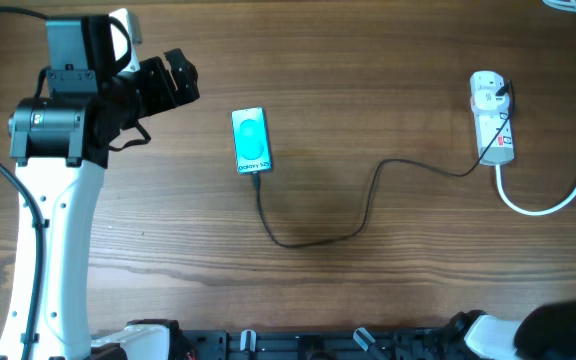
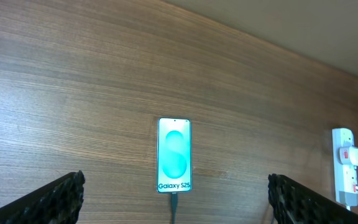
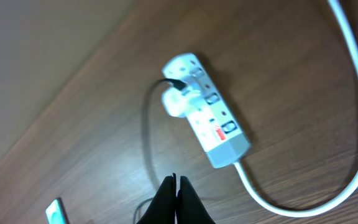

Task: Plug charger to phone and switch on socket
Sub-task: 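Move the right gripper to the power strip's switch beside the charger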

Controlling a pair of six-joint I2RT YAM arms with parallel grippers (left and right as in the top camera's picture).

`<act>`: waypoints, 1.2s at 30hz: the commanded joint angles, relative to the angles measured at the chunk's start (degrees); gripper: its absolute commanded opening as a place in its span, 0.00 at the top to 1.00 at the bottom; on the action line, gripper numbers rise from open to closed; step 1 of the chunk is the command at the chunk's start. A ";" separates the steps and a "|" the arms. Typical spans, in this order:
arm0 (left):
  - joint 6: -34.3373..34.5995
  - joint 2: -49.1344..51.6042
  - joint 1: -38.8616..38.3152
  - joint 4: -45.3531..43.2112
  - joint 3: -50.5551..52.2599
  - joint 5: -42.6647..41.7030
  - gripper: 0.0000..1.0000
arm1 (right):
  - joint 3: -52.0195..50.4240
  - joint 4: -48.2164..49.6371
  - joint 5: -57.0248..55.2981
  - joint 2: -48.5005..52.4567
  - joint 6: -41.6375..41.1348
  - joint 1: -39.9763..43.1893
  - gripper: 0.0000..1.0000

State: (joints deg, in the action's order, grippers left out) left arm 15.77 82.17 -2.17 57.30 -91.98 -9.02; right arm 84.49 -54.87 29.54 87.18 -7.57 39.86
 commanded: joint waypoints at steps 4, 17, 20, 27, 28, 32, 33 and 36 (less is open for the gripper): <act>-0.31 0.39 0.00 0.02 -0.07 0.13 0.00 | 0.61 4.09 0.68 11.80 -1.11 0.33 0.96; -0.31 0.39 0.00 0.02 -0.07 0.13 0.00 | 0.52 17.16 4.85 26.10 -5.46 -3.02 0.96; -0.31 0.39 0.00 0.02 -0.07 0.13 0.00 | 0.52 20.00 4.68 28.63 -4.92 -4.68 0.96; -0.31 0.39 0.00 0.02 -0.07 0.13 0.00 | 0.52 22.45 -0.17 31.61 -3.76 -6.75 0.96; -0.31 0.39 0.00 0.02 -0.07 0.13 0.00 | 0.50 22.51 -0.17 32.54 -3.02 -6.80 0.96; -0.31 0.39 0.00 0.02 -0.07 0.13 0.00 | 0.50 22.97 0.72 34.93 -1.09 -7.06 0.96; -0.31 0.39 0.00 0.02 -0.07 0.13 0.00 | 0.50 23.30 1.25 35.41 0.46 -7.26 0.96; -0.31 0.39 0.00 0.02 -0.07 0.13 0.00 | 0.39 24.04 0.92 36.39 2.80 -7.82 0.96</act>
State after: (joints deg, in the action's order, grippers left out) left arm 15.77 82.17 -2.17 57.32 -91.98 -8.99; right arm 84.49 -31.64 30.37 121.91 -8.23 32.93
